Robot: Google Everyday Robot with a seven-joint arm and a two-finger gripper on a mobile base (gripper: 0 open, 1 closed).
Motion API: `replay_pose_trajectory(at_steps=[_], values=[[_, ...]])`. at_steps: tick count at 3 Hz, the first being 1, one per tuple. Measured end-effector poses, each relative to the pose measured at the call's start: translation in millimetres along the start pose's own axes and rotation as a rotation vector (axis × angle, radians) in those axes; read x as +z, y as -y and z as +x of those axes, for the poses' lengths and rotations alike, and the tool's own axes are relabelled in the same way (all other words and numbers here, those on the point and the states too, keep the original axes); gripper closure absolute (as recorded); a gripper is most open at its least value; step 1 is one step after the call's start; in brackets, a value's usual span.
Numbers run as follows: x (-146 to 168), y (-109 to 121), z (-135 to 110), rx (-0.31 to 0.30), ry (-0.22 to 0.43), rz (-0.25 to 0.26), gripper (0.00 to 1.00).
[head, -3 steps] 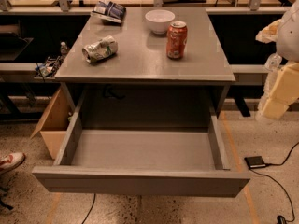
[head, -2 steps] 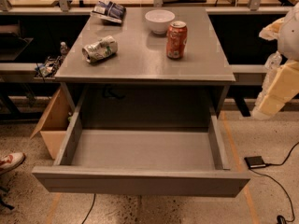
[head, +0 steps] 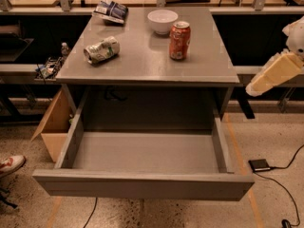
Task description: Place coke can into top drawer
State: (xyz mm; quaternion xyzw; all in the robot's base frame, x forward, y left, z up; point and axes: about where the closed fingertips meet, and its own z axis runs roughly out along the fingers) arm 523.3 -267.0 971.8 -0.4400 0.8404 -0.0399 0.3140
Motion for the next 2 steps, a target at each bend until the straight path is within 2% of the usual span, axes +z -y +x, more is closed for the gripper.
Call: replay_pose_trajectory(at_steps=[1,2], values=[[38,42,-6,0.092,0.023,0.078,0.00],[76,73,-18,0.158,0.018,0.178,0.00]])
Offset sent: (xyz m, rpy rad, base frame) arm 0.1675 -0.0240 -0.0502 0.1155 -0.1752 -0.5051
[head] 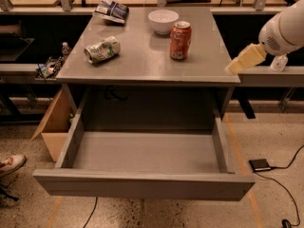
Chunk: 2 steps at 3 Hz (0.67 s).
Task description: Place coke can into top drawer
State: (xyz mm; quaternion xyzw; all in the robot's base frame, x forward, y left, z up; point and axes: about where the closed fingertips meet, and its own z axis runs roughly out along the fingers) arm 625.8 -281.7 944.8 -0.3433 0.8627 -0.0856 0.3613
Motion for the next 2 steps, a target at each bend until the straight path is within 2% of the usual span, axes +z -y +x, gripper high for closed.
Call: replay_pose_trajectory(at_steps=[1,2], values=[[1.1,7.2,-4.8,0.066,0.007,0.034,0.00],[4.7,6.2,-6.3,0.076,0.013,0.026,0.00]])
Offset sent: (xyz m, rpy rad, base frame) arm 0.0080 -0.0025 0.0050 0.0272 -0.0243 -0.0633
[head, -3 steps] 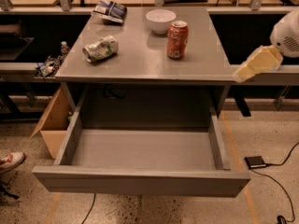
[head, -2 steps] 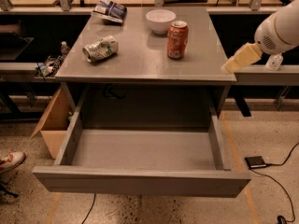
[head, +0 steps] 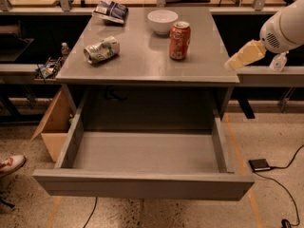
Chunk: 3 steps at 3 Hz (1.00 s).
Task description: Place coke can into top drawer
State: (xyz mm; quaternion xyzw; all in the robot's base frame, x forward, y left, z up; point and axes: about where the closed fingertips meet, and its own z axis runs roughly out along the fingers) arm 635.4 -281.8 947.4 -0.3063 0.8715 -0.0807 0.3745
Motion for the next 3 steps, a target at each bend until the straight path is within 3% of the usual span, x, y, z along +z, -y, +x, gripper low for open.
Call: replay_pose_trajectory(at_steps=[2,3], values=[[63,-21,-32,0.133,0.094,-0.104,0.00],[95,-40,-53,0.166,0.144,-0.149,0.00]])
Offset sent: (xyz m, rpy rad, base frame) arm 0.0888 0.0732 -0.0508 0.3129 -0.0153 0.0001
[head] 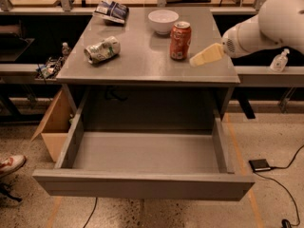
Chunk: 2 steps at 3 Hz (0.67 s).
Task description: Place coke can into top drawer
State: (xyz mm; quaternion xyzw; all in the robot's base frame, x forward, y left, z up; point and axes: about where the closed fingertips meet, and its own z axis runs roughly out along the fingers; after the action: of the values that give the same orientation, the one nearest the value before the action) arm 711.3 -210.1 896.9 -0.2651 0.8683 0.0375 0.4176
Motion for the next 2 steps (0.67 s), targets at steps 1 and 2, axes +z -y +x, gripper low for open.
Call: replay_pose_trajectory(at_steps=[1,2], values=[[32,-11,-15,0.010,0.071,-0.024,0.00],[50,-16,-36,0.011,0.144,-0.022,0.00]])
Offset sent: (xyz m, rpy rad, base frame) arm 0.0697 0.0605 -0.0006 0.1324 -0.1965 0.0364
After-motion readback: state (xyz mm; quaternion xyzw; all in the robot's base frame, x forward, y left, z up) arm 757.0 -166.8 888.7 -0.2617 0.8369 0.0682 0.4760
